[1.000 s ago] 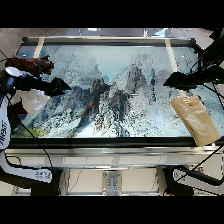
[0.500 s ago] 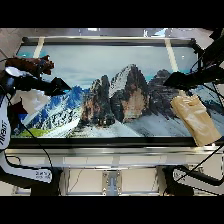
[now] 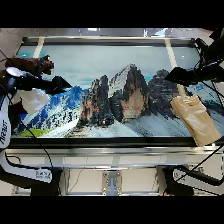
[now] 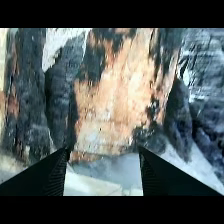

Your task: Fold the shirts.

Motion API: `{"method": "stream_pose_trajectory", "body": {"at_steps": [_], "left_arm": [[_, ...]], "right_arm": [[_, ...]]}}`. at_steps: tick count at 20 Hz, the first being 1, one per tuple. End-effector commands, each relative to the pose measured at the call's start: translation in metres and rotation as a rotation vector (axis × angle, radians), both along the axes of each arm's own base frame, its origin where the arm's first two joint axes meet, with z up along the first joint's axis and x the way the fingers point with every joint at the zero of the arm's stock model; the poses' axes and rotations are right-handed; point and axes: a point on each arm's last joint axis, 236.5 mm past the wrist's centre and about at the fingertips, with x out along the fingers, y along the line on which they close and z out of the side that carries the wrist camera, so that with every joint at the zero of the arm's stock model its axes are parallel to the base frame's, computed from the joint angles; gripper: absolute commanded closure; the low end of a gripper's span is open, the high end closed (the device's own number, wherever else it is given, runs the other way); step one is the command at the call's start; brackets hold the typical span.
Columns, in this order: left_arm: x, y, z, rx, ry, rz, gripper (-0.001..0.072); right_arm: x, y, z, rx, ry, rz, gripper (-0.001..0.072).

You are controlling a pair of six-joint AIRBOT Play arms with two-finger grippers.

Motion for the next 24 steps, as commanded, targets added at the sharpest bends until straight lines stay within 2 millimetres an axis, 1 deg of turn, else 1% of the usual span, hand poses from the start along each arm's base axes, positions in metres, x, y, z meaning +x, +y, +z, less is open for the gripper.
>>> {"method": "stream_pose_trajectory", "body": {"at_steps": [1, 2, 3, 4, 5, 6, 8, 10, 11, 12, 13, 14, 15, 16, 17, 21, 22, 24], "left_arm": [[0.047, 0.047, 0.003, 0.088, -0.144, 0.192, 0.0103], [0.065, 0.081, 0.012, 0.122, -0.213, 0.298, 0.0103], [0.076, 0.114, 0.023, 0.150, -0.265, 0.388, 0.0103], [0.079, 0.147, 0.034, 0.174, -0.302, 0.462, 0.0102], [0.074, 0.177, 0.042, 0.211, -0.319, 0.504, 0.0101], [0.064, 0.210, 0.050, 0.272, -0.329, 0.538, 0.0094], [0.036, 0.262, 0.063, 0.398, -0.332, 0.587, 0.0077], [0.009, 0.301, 0.077, 0.516, -0.332, 0.623, 0.0071], [0.000, 0.314, 0.082, 0.557, -0.332, 0.636, 0.0043], [-0.007, 0.323, 0.083, 0.587, -0.325, 0.643, 0.0043], [-0.010, 0.329, 0.078, 0.603, -0.310, 0.644, 0.0043], [-0.009, 0.331, 0.070, 0.598, -0.292, 0.649, 0.0042], [-0.007, 0.333, 0.060, 0.586, -0.273, 0.657, 0.0025], [-0.004, 0.337, 0.049, 0.579, -0.258, 0.666, -0.0010], [0.000, 0.341, 0.039, 0.574, -0.249, 0.678, -0.0010], [0.013, 0.358, 0.010, 0.533, -0.229, 0.773, -0.0009], [0.019, 0.358, 0.006, 0.500, -0.235, 0.796, -0.0008], [0.035, 0.351, 0.004, 0.375, -0.257, 0.861, -0.0005]], "right_arm": [[0.018, -0.002, 0.012, 0.018, -0.081, -0.040, 0.0224], [0.018, 0.000, 0.013, 0.027, -0.081, -0.038, 0.0224], [0.017, 0.001, 0.013, 0.027, -0.078, -0.036, 0.0224], [0.014, 0.002, 0.012, 0.030, -0.067, -0.029, 0.0223], [0.010, 0.005, 0.010, 0.037, -0.047, -0.017, 0.0222], [0.007, 0.007, 0.009, 0.043, -0.035, -0.009, 0.0221], [0.006, 0.009, 0.009, 0.051, -0.032, -0.004, 0.0220], [0.007, 0.012, 0.012, 0.068, -0.038, -0.003, 0.0218], [0.008, 0.014, 0.014, 0.081, -0.043, -0.002, 0.0216], [0.008, 0.017, 0.015, 0.095, -0.045, 0.001, 0.0188], [0.008, 0.020, 0.016, 0.109, -0.046, 0.003, 0.0107], [0.009, 0.022, 0.018, 0.124, -0.049, 0.005, 0.0077], [0.010, 0.025, 0.021, 0.138, -0.056, 0.005, 0.0078], [0.011, 0.027, 0.023, 0.153, -0.062, 0.005, 0.0078], [0.012, 0.029, 0.025, 0.164, -0.069, 0.004, 0.0077], [0.017, 0.030, 0.031, 0.183, -0.093, -0.007, 0.0078], [0.020, 0.030, 0.034, 0.191, -0.107, -0.014, 0.0078], [0.029, 0.028, 0.040, 0.200, -0.148, -0.039, 0.0079]]}}
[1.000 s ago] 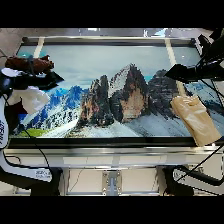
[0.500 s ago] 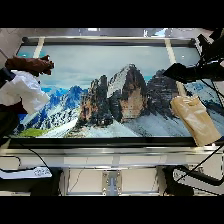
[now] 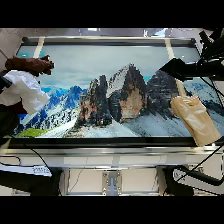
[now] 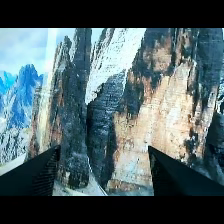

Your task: Fold the shirts.

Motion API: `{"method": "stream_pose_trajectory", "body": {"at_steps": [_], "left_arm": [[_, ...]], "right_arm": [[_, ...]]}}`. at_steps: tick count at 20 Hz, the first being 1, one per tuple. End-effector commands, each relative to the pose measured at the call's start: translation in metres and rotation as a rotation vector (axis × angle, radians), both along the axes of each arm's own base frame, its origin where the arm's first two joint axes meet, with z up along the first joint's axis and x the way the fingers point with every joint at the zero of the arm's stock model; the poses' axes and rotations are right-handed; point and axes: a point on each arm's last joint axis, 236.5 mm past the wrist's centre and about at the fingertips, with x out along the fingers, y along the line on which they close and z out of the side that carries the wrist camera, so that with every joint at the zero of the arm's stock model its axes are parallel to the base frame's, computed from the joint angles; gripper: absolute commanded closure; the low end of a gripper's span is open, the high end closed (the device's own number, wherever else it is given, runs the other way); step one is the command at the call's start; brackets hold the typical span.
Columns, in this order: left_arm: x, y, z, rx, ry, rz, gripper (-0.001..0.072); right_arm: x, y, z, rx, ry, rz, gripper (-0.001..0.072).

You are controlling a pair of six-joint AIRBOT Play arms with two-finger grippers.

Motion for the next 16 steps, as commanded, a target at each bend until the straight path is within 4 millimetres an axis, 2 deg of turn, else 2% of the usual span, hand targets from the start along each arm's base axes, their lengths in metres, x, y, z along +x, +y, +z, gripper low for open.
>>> {"method": "stream_pose_trajectory", "body": {"at_steps": [1, 3, 4, 5, 6, 8, 12, 14, 16], "left_arm": [[0.025, -0.001, -0.007, -0.144, -0.118, 0.084, -0.0003], [0.036, -0.006, -0.011, -0.196, -0.160, 0.091, 0.0007], [0.040, -0.011, -0.012, -0.227, -0.175, 0.091, 0.0076], [0.043, -0.015, -0.012, -0.255, -0.185, 0.093, 0.0406], [0.044, -0.019, -0.008, -0.283, -0.197, 0.090, 0.0683], [0.049, -0.034, 0.013, -0.368, -0.255, 0.081, 0.0694], [0.039, -0.073, 0.089, -0.368, -0.335, -0.044, 0.0694], [0.023, -0.107, 0.133, -0.313, -0.361, -0.172, 0.0695], [0.004, -0.155, 0.171, -0.307, -0.366, -0.304, 0.0694]], "right_arm": [[0.014, -0.002, 0.012, 0.023, -0.064, -0.042, 0.0080], [0.019, -0.005, 0.015, 0.023, -0.083, -0.057, 0.0081], [0.019, -0.005, 0.015, 0.024, -0.084, -0.058, 0.0081], [0.019, -0.004, 0.015, 0.026, -0.083, -0.057, 0.0081], [0.018, -0.002, 0.017, 0.038, -0.083, -0.054, 0.0082], [0.017, 0.007, 0.025, 0.093, -0.088, -0.042, 0.0090], [0.000, 0.032, 0.050, 0.180, -0.080, 0.047, 0.0090], [-0.014, 0.039, 0.070, 0.161, -0.090, 0.115, 0.0090], [-0.025, 0.045, 0.098, 0.140, -0.134, 0.165, 0.0090]]}}
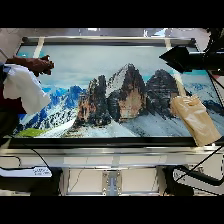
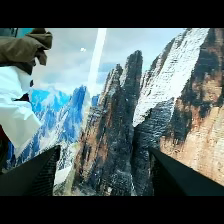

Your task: Fold the shirts.

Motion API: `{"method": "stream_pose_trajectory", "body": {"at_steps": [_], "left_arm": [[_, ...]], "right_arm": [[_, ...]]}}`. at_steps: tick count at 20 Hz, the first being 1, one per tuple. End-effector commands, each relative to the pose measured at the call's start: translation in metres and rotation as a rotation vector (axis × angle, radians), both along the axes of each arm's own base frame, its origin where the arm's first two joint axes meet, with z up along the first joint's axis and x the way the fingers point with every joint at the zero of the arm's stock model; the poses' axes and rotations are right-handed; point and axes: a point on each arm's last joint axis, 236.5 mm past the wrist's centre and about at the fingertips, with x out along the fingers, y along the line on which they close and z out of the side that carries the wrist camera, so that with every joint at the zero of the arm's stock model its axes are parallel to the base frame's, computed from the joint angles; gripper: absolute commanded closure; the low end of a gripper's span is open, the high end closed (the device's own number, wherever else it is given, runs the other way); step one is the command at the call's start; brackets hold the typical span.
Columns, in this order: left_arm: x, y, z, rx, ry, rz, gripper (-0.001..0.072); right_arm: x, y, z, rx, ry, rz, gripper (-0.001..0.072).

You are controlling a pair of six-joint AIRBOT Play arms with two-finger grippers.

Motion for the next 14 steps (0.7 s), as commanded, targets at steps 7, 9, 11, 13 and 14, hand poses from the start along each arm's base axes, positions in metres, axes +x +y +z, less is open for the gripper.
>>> {"method": "stream_pose_trajectory", "body": {"at_steps": [7, 9, 11, 13, 14], "left_arm": [[-0.093, -0.303, 0.094, 0.064, -0.067, -0.789, 0.0695], [-0.114, -0.378, 0.086, 0.066, -0.063, -0.965, 0.0695], [-0.134, -0.444, 0.067, 0.096, -0.045, -1.102, 0.0695], [-0.144, -0.495, 0.032, 0.182, -0.016, -1.185, 0.0694], [-0.144, -0.514, 0.012, 0.235, -0.004, -1.205, 0.0694]], "right_arm": [[-0.046, 0.020, 0.131, -0.079, -0.290, 0.121, 0.0090], [-0.054, 0.020, 0.143, -0.106, -0.324, 0.128, 0.0090], [-0.060, 0.020, 0.142, -0.126, -0.320, 0.138, 0.0089], [-0.062, 0.013, 0.127, -0.177, -0.275, 0.138, 0.0090], [-0.061, 0.005, 0.117, -0.222, -0.247, 0.122, 0.0090]]}}
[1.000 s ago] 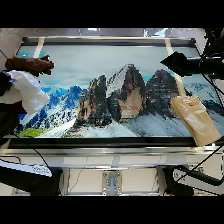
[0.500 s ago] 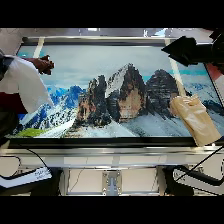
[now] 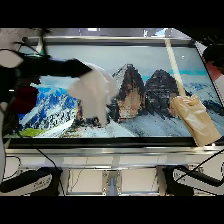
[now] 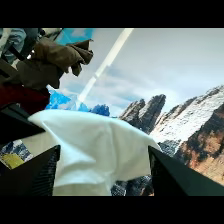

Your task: Fold the shirts.

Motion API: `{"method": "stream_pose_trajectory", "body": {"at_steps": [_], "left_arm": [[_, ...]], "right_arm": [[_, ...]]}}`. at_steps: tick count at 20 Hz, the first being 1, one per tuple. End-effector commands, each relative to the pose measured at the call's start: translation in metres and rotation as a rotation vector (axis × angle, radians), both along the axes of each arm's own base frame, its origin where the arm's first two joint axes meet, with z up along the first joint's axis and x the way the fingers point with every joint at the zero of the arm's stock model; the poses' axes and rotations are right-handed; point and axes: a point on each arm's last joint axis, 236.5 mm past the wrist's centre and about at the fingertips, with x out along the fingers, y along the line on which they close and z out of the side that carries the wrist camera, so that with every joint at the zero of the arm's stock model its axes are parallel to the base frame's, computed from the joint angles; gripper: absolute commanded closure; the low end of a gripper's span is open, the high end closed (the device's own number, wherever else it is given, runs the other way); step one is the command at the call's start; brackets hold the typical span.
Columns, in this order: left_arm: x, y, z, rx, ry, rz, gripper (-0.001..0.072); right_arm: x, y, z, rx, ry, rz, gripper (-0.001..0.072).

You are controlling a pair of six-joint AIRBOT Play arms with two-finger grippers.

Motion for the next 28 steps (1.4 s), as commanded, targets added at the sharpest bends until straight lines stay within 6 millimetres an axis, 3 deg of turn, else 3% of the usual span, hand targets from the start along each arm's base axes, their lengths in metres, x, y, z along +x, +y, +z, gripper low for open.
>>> {"method": "stream_pose_trajectory", "body": {"at_steps": [1, 2, 3, 5, 7, 8, 10, 11, 12, 13, 15, 18, 20, 23, 28], "left_arm": [[-0.020, -0.081, -0.057, 0.149, -0.052, -0.130, 0.0613], [-0.012, -0.089, -0.070, 0.176, -0.070, -0.121, 0.0259], [-0.004, -0.091, -0.076, 0.180, -0.077, -0.099, -0.0005], [0.019, -0.073, -0.074, 0.162, -0.063, -0.009, -0.0008], [0.040, -0.028, -0.073, 0.177, -0.003, 0.098, -0.0005], [0.046, 0.006, -0.084, 0.225, 0.063, 0.162, -0.0002], [0.037, 0.083, -0.124, 0.379, 0.301, 0.295, 0.0008], [0.022, 0.117, -0.144, 0.467, 0.412, 0.329, 0.0009], [0.002, 0.139, -0.161, 0.513, 0.512, 0.327, 0.0008], [-0.016, 0.143, -0.174, 0.499, 0.597, 0.313, 0.0008], [-0.040, 0.132, -0.199, 0.444, 0.659, 0.285, 0.0008], [-0.072, 0.111, -0.251, 0.358, 0.716, 0.346, 0.0009], [-0.076, 0.089, -0.271, 0.194, 0.785, 0.434, 0.0009], [-0.073, 0.074, -0.296, 0.164, 0.734, 0.426, 0.0009], [-0.030, 0.056, -0.308, 0.078, 0.626, 0.480, 0.0008]], "right_arm": [[-0.003, -0.021, -0.022, -0.125, 0.055, -0.052, 0.0089], [-0.001, -0.032, -0.031, -0.171, 0.075, -0.087, 0.0090], [0.002, -0.046, -0.040, -0.229, 0.087, -0.126, 0.0090], [0.006, -0.075, -0.058, -0.356, 0.115, -0.191, 0.0089], [0.013, -0.112, -0.086, -0.465, 0.188, -0.292, 0.0089], [0.015, -0.123, -0.104, -0.497, 0.237, -0.315, 0.0089], [0.018, -0.129, -0.156, -0.512, 0.370, -0.295, 0.0090], [0.021, -0.127, -0.187, -0.500, 0.441, -0.272, 0.0090], [0.024, -0.123, -0.216, -0.477, 0.507, -0.253, 0.0089], [0.026, -0.117, -0.246, -0.440, 0.578, -0.232, 0.0089], [0.023, -0.096, -0.295, -0.353, 0.701, -0.163, 0.0090], [0.020, -0.079, -0.335, -0.269, 0.808, -0.115, 0.0090], [0.025, -0.077, -0.345, -0.252, 0.821, -0.115, 0.0090], [0.048, -0.071, -0.340, -0.194, 0.750, -0.150, 0.0089], [0.059, -0.060, -0.330, -0.122, 0.713, -0.152, 0.0090]]}}
